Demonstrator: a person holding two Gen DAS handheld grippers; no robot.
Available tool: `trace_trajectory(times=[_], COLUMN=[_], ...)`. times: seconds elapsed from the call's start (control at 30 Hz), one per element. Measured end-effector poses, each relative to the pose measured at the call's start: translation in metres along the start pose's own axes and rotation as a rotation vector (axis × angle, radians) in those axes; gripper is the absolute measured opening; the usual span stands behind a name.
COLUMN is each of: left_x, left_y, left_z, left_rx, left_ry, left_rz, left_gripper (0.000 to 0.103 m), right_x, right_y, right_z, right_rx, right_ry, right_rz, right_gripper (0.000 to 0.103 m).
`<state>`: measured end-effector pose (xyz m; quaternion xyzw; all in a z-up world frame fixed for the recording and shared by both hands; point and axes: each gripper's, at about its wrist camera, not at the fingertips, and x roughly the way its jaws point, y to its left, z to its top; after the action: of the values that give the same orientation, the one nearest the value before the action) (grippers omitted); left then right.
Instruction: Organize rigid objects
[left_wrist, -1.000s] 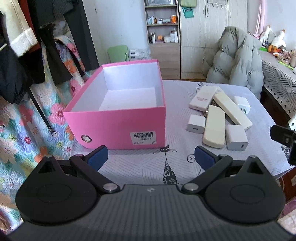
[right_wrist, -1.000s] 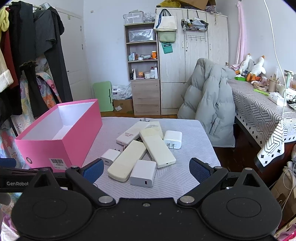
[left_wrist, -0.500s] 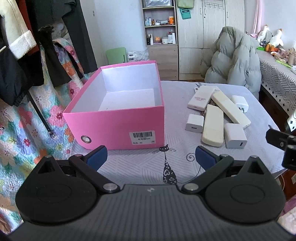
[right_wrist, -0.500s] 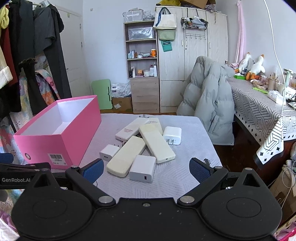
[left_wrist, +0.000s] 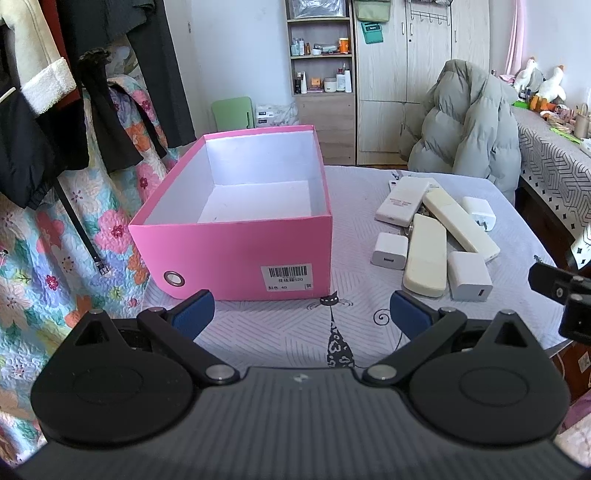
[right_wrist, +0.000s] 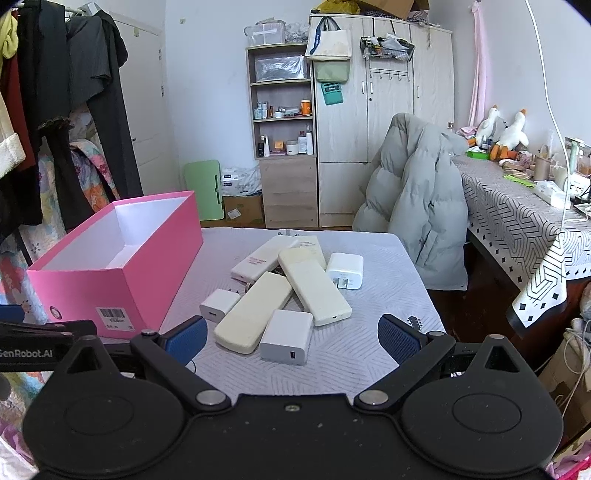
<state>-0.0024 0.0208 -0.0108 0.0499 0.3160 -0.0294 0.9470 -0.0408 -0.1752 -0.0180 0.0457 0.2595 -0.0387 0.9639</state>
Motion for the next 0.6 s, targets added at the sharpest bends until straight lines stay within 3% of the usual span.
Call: trace_trajectory(times=[0.6], left_x=[-0.0034], left_y=[0.0042], left_z=[-0.0006], left_rx=[-0.01], left_ry=[-0.036], left_rz=[-0.014], left_gripper=[0.103], right_x=[-0.0014], right_y=[0.0018], right_z=[0.0017], right_rx=[-0.001], right_ry=[-0.031], right_rz=[0.012], right_gripper=[0.101])
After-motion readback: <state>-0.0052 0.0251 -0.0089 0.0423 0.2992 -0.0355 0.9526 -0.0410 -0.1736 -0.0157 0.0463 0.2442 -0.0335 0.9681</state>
